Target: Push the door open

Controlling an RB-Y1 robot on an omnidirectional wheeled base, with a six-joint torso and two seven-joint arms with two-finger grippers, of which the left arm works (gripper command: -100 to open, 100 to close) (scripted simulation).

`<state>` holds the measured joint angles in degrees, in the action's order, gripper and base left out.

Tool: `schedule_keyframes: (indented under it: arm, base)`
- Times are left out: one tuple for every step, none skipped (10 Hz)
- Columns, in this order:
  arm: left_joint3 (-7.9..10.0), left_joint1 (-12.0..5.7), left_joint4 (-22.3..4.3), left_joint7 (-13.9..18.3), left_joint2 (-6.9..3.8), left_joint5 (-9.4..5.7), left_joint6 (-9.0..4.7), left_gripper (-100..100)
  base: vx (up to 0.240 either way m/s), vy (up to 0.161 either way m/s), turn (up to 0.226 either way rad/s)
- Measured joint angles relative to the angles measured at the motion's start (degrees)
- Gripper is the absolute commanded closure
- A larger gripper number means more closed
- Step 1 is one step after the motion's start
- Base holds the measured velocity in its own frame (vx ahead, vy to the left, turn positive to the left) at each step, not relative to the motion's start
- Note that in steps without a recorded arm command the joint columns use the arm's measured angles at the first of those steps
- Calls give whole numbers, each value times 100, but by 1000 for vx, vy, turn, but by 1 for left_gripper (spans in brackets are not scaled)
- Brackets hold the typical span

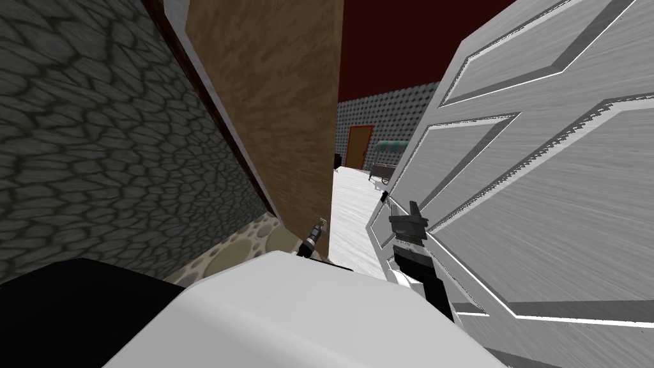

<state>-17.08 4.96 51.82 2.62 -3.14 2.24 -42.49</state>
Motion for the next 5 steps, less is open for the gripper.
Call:
schedule_keyframes:
  arm:
    - [31,9,4,-13,-19,-12,-22,100]
    - [60,63,110,-37,-34,-19,25,100]
    - [143,-76,-99,-93,17,-46,-70,100]
    - [218,-125,-123,-131,15,-74,-69,100]
    - [306,-103,-59,-160,-20,-104,-41,100]
  base:
    - [205,-85,59]
    - [199,-77,64]
    - [193,-78,63]
    - [192,-94,126]
    - [190,-72,96]
